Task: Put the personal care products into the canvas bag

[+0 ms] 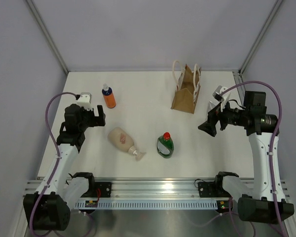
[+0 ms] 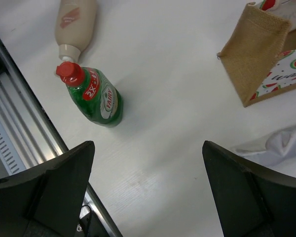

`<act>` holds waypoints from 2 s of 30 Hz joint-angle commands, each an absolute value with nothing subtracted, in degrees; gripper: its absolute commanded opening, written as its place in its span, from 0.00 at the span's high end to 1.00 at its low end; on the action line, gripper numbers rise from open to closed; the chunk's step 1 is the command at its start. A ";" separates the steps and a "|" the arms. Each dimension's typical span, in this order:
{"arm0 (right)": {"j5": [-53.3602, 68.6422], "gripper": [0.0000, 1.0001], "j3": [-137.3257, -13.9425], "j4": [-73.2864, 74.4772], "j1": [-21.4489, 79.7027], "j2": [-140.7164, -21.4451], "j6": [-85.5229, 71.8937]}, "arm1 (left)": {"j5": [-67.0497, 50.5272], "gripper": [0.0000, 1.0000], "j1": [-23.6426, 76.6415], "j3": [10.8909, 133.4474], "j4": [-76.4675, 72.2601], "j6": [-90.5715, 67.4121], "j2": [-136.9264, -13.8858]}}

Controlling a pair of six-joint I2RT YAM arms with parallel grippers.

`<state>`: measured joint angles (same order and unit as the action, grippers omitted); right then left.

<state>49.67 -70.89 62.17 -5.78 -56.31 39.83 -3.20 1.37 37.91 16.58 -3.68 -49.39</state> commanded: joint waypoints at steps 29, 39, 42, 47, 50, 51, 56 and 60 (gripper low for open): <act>56.25 0.01 -70.13 53.26 -6.94 -63.54 39.29 | -17.84 0.10 0.35 65.74 -18.72 2.82 -103.18; 56.16 0.00 -69.87 53.00 -7.29 -62.93 38.67 | -19.16 0.91 1.67 66.09 -18.20 0.53 -99.41; 55.81 0.00 -69.52 53.09 -7.38 -62.14 37.88 | -21.27 1.00 3.16 67.50 -14.68 -2.37 -96.86; 54.50 0.01 -68.38 51.33 -8.87 -59.68 32.63 | -23.72 1.00 8.68 67.50 -14.24 -9.04 -91.51; 52.47 0.01 -68.29 49.83 -9.84 -58.89 28.84 | -23.83 1.00 13.16 70.73 -14.07 -13.52 -89.66; 51.77 0.01 -68.47 49.57 -10.63 -58.80 28.22 | -22.86 1.00 14.23 72.49 -12.93 -14.75 -89.65; 51.15 0.01 -69.87 48.08 -13.53 -58.62 24.09 | -21.27 1.00 21.60 83.30 -12.39 -21.26 -91.49; 51.41 0.00 -69.96 46.41 -15.47 -58.01 22.50 | -19.95 1.00 26.27 93.92 -12.92 -23.55 -94.83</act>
<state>51.83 -68.12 49.71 -14.28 -59.13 25.80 -20.21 23.92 84.64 -3.81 -18.94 -95.11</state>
